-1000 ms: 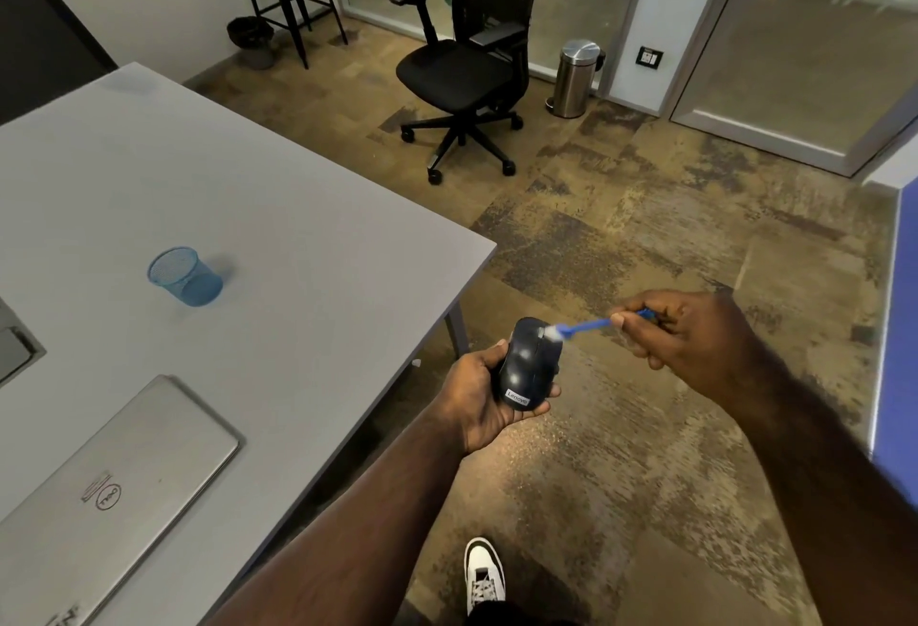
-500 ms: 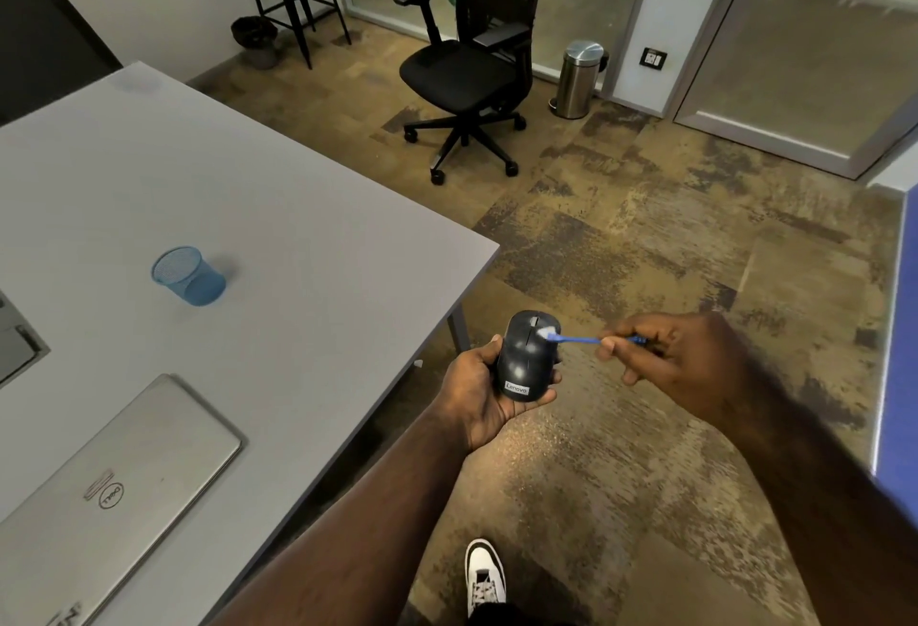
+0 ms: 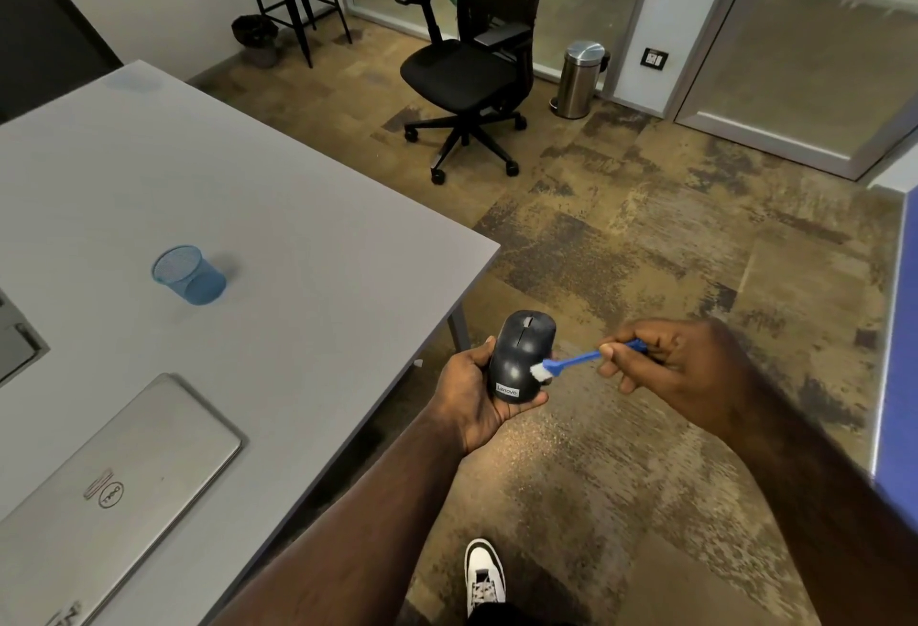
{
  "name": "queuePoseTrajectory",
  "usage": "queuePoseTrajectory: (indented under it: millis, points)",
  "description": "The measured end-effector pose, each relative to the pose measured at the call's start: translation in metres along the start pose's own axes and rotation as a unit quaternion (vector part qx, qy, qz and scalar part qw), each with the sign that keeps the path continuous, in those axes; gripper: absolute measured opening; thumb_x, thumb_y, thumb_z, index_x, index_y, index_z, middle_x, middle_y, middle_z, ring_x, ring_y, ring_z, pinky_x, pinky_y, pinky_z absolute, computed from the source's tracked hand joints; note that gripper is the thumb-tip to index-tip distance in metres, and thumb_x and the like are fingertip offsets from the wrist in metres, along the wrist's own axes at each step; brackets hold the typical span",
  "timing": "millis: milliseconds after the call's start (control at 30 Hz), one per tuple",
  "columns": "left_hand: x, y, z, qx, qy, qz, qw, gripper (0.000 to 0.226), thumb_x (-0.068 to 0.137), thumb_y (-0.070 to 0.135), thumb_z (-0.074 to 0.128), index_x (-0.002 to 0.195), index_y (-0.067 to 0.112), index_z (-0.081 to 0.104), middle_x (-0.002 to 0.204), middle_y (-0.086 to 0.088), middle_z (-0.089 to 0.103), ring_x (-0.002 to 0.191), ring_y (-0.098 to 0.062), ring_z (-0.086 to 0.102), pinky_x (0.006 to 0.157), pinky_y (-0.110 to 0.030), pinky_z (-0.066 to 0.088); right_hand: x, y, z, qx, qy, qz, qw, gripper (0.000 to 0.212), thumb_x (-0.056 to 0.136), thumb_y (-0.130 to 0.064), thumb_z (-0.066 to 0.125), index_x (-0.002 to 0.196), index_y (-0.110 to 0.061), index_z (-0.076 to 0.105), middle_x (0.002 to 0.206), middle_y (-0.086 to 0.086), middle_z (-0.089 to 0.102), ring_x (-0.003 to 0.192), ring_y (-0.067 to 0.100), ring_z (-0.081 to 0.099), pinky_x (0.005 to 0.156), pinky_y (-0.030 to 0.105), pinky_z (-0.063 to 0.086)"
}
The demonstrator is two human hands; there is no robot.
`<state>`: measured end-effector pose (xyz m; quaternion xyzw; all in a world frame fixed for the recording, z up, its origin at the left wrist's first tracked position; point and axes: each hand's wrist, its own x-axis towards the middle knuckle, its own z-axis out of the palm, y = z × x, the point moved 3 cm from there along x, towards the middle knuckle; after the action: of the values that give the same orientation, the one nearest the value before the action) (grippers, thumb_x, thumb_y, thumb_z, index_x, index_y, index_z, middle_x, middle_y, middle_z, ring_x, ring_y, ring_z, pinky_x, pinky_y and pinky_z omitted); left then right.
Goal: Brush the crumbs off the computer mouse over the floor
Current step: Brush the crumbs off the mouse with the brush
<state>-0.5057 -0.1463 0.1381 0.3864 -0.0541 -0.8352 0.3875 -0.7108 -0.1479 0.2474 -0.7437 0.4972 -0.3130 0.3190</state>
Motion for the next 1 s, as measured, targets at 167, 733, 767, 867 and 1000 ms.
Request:
queuePoseTrajectory:
  millis: [167, 733, 767, 867, 1000]
  points:
    - [-0.003, 0.001, 0.004, 0.017, -0.036, -0.012, 0.999, 0.058, 0.101, 0.037, 0.021, 0.133, -0.001, 0.052, 0.119, -0.025, 0.063, 0.091, -0.033, 0.065, 0.068, -0.039, 0.058, 0.004, 0.008, -0.007, -0.065, 0.141, 0.035, 0.987, 0.013, 0.092, -0.017, 0.066, 0.1, -0.017, 0.075, 0.075, -0.018, 0.072, 0.055, 0.001, 0.071, 0.055, 0.036, 0.062]
    - [-0.004, -0.003, 0.014, 0.074, 0.001, 0.027, 0.997, 0.048, 0.102, 0.031, 0.028, 0.134, 0.003, 0.05, 0.113, -0.024, 0.063, 0.085, -0.032, 0.066, 0.065, -0.036, 0.054, 0.003, -0.011, 0.009, -0.064, -0.025, -0.017, 0.998, 0.01, 0.091, -0.017, 0.066, 0.094, -0.016, 0.076, 0.067, -0.011, 0.073, 0.056, -0.005, 0.069, 0.045, 0.012, 0.05]
    - [-0.004, -0.004, 0.014, 0.074, 0.006, 0.029, 0.997, 0.047, 0.102, 0.03, 0.028, 0.135, 0.004, 0.05, 0.111, -0.023, 0.064, 0.082, -0.03, 0.066, 0.065, -0.036, 0.054, 0.001, -0.014, 0.012, -0.052, -0.049, -0.027, 0.997, 0.009, 0.09, -0.016, 0.067, 0.092, -0.016, 0.076, 0.066, -0.015, 0.073, 0.055, -0.005, 0.069, 0.045, 0.014, 0.051]
    - [-0.004, -0.005, 0.017, 0.078, 0.008, 0.031, 0.996, 0.045, 0.102, 0.029, 0.028, 0.134, 0.007, 0.051, 0.11, -0.02, 0.063, 0.079, -0.028, 0.065, 0.065, -0.037, 0.053, -0.001, -0.014, 0.02, -0.058, -0.082, -0.022, 0.995, 0.009, 0.091, -0.014, 0.068, 0.091, -0.019, 0.075, 0.064, -0.03, 0.068, 0.055, -0.008, 0.068, 0.047, 0.005, 0.044]
    - [-0.006, -0.003, 0.024, 0.078, 0.001, 0.027, 0.997, 0.043, 0.102, 0.029, 0.028, 0.134, 0.009, 0.05, 0.117, -0.023, 0.058, 0.089, -0.032, 0.063, 0.066, -0.037, 0.053, 0.002, -0.007, 0.01, -0.103, 0.057, 0.009, 0.993, 0.012, 0.092, -0.02, 0.066, 0.099, -0.018, 0.075, 0.059, -0.02, 0.067, 0.055, -0.01, 0.066, 0.046, 0.008, 0.047]
